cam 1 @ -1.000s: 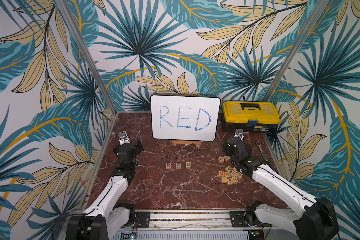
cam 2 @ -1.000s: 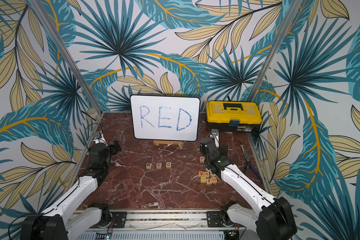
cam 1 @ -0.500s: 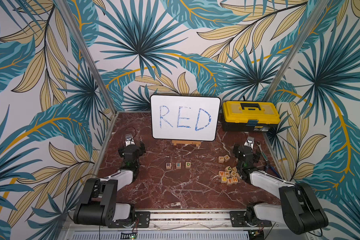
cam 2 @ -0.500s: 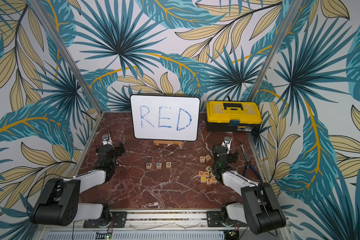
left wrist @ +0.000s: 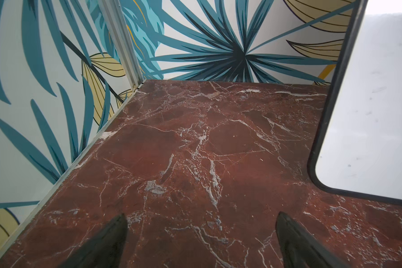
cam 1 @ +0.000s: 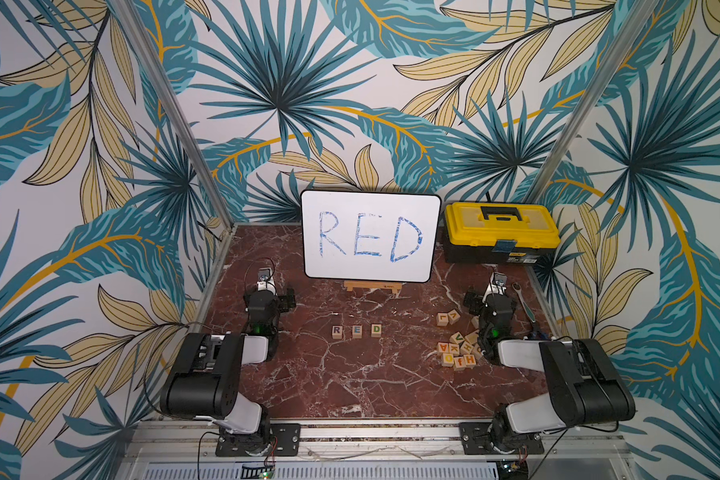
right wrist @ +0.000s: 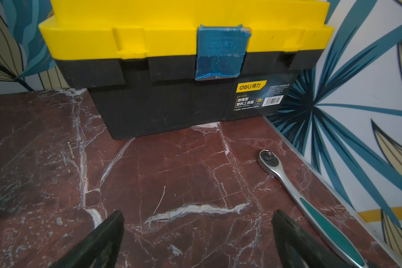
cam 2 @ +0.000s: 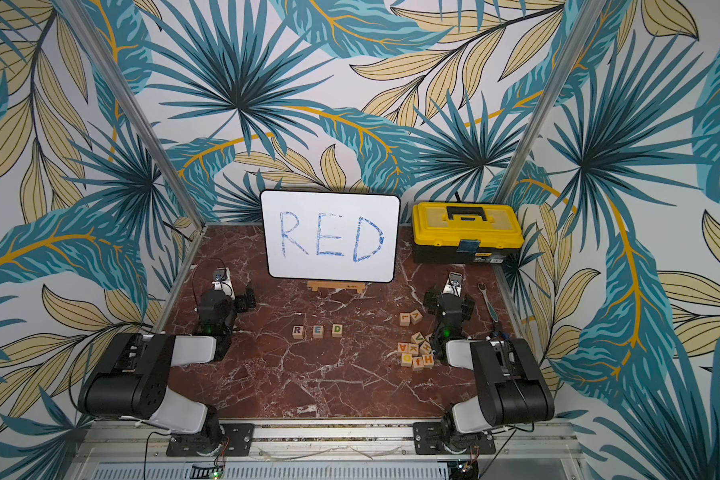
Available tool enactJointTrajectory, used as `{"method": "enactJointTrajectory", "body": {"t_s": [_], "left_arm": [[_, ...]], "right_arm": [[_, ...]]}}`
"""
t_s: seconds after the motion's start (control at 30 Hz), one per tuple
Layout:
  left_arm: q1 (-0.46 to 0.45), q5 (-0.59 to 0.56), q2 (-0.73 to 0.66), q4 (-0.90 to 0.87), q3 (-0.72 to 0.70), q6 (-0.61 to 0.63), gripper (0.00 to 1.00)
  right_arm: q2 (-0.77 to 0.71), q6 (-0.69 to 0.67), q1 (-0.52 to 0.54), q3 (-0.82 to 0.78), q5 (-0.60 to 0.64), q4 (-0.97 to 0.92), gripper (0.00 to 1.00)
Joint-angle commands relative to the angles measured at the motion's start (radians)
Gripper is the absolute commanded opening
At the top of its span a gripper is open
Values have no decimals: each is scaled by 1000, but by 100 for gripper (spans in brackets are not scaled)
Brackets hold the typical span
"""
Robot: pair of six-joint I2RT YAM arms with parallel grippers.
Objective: Assemble the uppercase word "red" with letter blocks
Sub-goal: Reset both arms
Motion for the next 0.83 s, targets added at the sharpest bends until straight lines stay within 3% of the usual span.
{"method": "enactJointTrajectory", "body": {"t_s": [0.0, 0.8], "left_arm": [[14, 11, -4, 22, 5, -4, 100], [12, 12, -3, 23, 5, -5, 100]], "right_arm": [[0, 2, -5, 0, -45, 28, 99], [2, 7, -7, 18, -40, -4, 99]]}}
